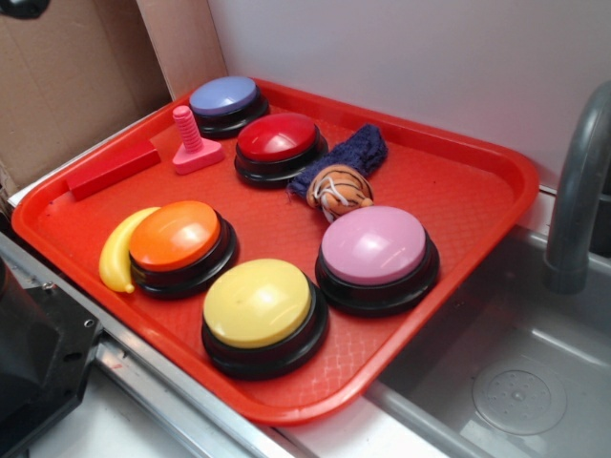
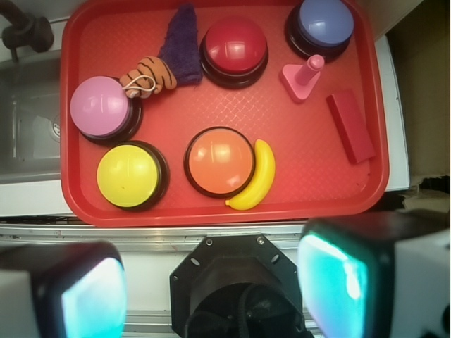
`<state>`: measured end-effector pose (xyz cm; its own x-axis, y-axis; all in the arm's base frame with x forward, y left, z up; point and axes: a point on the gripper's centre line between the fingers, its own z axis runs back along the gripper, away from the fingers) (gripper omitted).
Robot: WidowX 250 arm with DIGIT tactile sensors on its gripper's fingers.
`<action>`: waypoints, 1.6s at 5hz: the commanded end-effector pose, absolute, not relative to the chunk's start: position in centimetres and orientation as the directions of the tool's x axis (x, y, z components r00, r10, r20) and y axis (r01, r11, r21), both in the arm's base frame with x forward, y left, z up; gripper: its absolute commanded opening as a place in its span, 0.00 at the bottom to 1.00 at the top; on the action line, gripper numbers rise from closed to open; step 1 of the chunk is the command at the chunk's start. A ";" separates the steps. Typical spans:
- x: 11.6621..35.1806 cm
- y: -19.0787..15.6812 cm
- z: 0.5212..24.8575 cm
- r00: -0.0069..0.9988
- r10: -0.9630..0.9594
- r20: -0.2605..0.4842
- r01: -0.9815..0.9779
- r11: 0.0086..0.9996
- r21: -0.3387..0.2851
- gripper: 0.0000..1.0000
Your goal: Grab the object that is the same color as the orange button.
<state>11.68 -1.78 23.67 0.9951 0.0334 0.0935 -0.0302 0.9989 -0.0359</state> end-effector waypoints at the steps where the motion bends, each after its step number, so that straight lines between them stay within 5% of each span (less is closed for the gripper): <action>1: 11.7 -1.8 23.7 0.995 0.033 0.094 -0.030 0.999 -0.036 1.00; 4: 15.9 -3.0 22.1 0.982 0.181 0.044 -0.180 0.983 -0.026 1.00; 6: 18.4 -3.5 20.6 0.916 0.399 0.036 -0.391 0.910 -0.136 1.00; 8: 20.1 -3.7 18.9 0.785 0.619 0.023 -0.607 0.777 -0.167 1.00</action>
